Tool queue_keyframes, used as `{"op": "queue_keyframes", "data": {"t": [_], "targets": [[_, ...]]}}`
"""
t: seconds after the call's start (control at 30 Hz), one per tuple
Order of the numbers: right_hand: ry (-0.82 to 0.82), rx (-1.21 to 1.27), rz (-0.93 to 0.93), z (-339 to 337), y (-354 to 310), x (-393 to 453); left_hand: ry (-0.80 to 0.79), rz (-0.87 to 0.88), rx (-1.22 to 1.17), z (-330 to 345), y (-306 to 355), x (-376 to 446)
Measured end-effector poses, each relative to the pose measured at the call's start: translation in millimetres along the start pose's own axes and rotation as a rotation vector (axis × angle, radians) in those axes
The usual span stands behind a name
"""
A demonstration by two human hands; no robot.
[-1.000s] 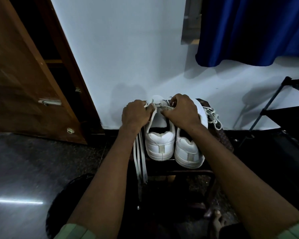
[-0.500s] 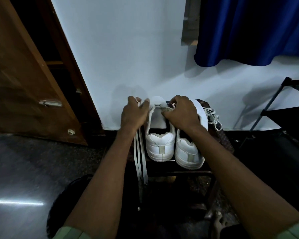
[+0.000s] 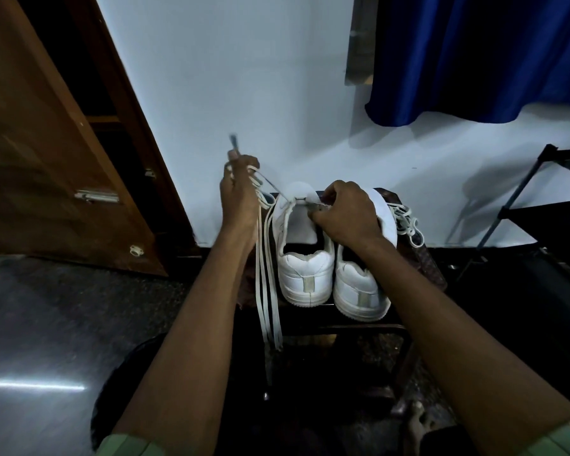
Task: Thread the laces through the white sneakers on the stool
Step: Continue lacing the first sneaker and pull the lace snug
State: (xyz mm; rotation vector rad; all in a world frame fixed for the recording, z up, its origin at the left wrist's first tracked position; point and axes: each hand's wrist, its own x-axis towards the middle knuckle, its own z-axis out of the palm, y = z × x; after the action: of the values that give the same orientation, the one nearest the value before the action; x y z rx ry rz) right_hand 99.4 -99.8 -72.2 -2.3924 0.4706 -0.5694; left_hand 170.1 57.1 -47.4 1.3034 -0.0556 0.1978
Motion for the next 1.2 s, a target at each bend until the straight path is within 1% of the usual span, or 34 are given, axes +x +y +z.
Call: {"op": "queue_keyframes", "data": {"t": [0.03,0.07,0.1,0.13,0.17,0.2,0.23,0.27,0.3,0.37,0.43,0.5,0.53,0.57,0.63,0.67,0.7,0.73,0.77,0.83,0.87,0.9,0.93,1.0,1.03,1.07,1.13,1.17,1.2], "targets": [[0.001,-0.002,0.000,0.1,-0.1,0.0,-0.010,-0.038,-0.051,-1.2,0.9,0.5],[0.000,-0.004,0.001,0.3,-0.4,0.3,-0.062,-0.072,-0.091,-4.2,0.2,0.4],[-0.001,-0.007,0.004,0.5,-0.6,0.5,-0.124,-0.081,-0.063,-8.1,-3.6,1.5],[-0.004,-0.010,0.008,0.5,-0.8,0.8,-0.188,-0.051,0.106,-12.2,-9.0,3.8],[-0.006,-0.013,0.011,0.5,-0.7,0.9,-0.247,0.019,0.381,-15.5,-15.9,6.3],[-0.007,-0.013,0.013,0.3,-0.7,0.6,-0.279,0.079,0.653,-17.1,-21.6,7.1],[-0.008,-0.013,0.016,0.4,-0.3,0.6,-0.288,0.109,0.854,-16.0,-26.9,5.4],[-0.009,-0.013,0.016,0.2,-0.4,0.4,-0.310,0.118,0.986,-13.6,-30.4,2.9],[-0.012,-0.013,0.016,0.6,-0.5,0.2,-0.339,0.134,1.067,-12.1,-34.9,1.8],[-0.012,-0.007,0.013,0.4,-0.5,0.0,-0.382,0.222,1.180,-10.0,-37.0,2.0],[-0.011,0.006,0.018,0.0,-0.4,0.0,-0.377,0.312,1.268,-10.4,-35.9,7.4],[-0.013,0.012,0.023,-0.4,-0.6,-0.4,-0.365,0.309,1.292,-11.5,-33.1,9.3],[-0.016,0.010,0.024,-0.8,-1.0,-0.6,-0.351,0.292,1.249,-10.3,-31.2,7.9],[-0.018,0.009,0.023,-0.7,-1.4,-0.3,-0.333,0.260,1.134,-8.5,-29.5,6.6],[-0.023,0.010,0.023,-0.4,-1.2,0.2,-0.247,0.148,0.695,-3.9,-23.3,3.3],[-0.023,0.013,0.025,-0.5,-0.9,0.0,-0.191,0.115,0.461,-1.0,-16.8,0.4],[-0.021,0.017,0.027,-0.9,-0.5,-0.3,-0.128,0.107,0.297,1.5,-10.1,-1.9],[-0.020,0.019,0.028,-1.1,-0.9,-0.6,-0.078,0.105,0.209,3.1,-3.4,-3.6],[-0.018,0.018,0.027,-1.2,-1.0,-0.6,-0.061,0.094,0.151,2.3,-2.1,-1.8],[-0.019,0.022,0.028,-0.6,-1.2,-0.2,-0.100,-0.016,0.054,-1.4,-0.2,-1.7],[-0.018,0.025,0.029,-0.4,-1.3,-0.2,-0.128,-0.078,0.039,-2.9,-0.5,-2.5],[-0.019,0.025,0.031,0.0,-1.3,0.2,-0.144,-0.108,0.097,-4.8,-1.7,-1.1],[-0.023,0.022,0.035,-0.1,-1.2,0.3,-0.151,-0.085,0.268,-6.8,-2.2,-1.2],[-0.034,0.019,0.041,-1.1,-1.1,0.2,-0.145,0.051,0.624,-7.8,-0.2,-5.2],[-0.034,0.018,0.023,-2.3,-1.8,-1.3,-0.134,0.131,0.739,-6.3,2.0,-9.0],[-0.029,0.014,-0.030,-4.4,-2.8,-3.2,-0.140,0.195,0.801,-3.2,4.5,-12.9],[-0.001,0.032,-0.241,-10.2,-6.2,-5.2,-0.151,0.303,0.865,2.1,7.5,-16.1],[0.004,0.101,-0.343,-14.3,-9.6,-4.8,-0.171,0.364,0.864,5.0,6.9,-16.1],[-0.012,0.229,-0.391,-19.8,-16.4,-5.4,-0.203,0.408,0.828,7.9,8.2,-17.3]]}}
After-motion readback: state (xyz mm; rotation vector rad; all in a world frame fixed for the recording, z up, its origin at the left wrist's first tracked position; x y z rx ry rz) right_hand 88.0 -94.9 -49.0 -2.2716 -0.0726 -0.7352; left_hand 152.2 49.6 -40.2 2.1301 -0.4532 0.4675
